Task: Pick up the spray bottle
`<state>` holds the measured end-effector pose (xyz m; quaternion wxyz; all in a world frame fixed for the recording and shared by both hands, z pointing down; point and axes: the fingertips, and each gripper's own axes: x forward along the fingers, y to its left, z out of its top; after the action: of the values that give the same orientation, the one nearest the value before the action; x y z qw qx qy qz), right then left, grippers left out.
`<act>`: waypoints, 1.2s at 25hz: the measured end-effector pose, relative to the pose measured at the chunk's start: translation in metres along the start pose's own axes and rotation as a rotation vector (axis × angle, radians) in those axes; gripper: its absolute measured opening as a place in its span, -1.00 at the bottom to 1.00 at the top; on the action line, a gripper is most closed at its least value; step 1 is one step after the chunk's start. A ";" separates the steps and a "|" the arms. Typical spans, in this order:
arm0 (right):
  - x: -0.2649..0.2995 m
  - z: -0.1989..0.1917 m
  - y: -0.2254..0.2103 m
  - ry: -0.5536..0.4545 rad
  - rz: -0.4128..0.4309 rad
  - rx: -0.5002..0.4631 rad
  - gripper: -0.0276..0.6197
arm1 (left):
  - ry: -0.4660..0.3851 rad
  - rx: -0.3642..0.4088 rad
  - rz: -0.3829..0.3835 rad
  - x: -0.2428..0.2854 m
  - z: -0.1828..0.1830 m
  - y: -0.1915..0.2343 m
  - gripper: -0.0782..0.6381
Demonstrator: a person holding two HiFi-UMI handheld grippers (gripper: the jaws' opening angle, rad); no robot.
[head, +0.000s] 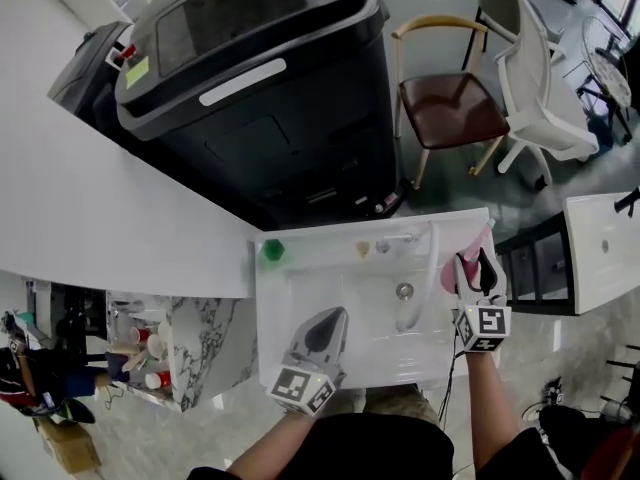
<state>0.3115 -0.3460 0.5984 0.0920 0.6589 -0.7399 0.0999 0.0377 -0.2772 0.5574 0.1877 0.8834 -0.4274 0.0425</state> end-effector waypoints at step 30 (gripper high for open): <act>-0.265 0.072 0.210 -0.186 0.011 0.004 -0.27 | -0.127 0.024 -0.138 -0.210 0.016 -0.034 -0.74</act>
<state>0.1333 -0.0883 0.4525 0.0211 0.6613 -0.7487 0.0401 -0.0703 -0.1088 0.4832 0.1520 0.9139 -0.3759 -0.0215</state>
